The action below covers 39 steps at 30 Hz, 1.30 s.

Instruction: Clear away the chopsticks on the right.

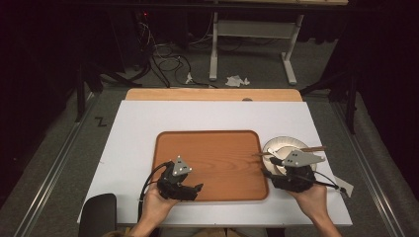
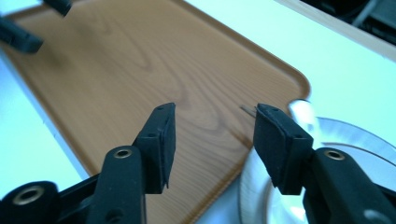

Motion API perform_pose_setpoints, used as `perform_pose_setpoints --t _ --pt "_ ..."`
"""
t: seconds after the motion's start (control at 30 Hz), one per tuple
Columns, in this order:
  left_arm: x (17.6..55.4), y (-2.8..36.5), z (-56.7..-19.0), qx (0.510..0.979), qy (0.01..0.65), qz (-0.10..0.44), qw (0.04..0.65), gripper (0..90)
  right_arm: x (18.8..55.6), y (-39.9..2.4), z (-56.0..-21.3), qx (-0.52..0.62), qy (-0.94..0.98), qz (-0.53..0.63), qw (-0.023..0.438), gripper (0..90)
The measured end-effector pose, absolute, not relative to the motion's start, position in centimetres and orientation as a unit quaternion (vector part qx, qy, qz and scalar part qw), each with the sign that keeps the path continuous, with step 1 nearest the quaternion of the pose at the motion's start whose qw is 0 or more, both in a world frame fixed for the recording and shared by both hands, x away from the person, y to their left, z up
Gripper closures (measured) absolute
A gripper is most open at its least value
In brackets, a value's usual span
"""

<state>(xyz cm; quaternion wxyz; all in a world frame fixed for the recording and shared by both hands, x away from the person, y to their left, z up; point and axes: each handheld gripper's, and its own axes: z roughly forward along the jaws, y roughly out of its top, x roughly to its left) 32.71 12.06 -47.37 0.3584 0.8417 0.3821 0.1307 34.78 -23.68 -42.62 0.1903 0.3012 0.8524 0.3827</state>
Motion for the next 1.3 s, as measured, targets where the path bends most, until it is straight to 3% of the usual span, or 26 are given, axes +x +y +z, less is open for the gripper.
perform_pose_setpoints --t 0.67,0.93,1.3 --pt "32.8 12.1 -47.5 0.843 0.389 0.133 0.348 24.0 40.3 -32.5 -38.6 0.365 0.831 0.356 0.223 62.9" --pt "32.7 12.2 -47.5 0.842 0.39 0.133 0.348 23.9 43.5 -35.8 -40.2 0.416 0.829 0.293 0.232 63.1" --pt "32.9 12.1 -47.7 0.844 0.393 0.128 0.341 24.0 46.3 -37.5 -43.8 0.445 0.844 0.228 0.195 60.6"
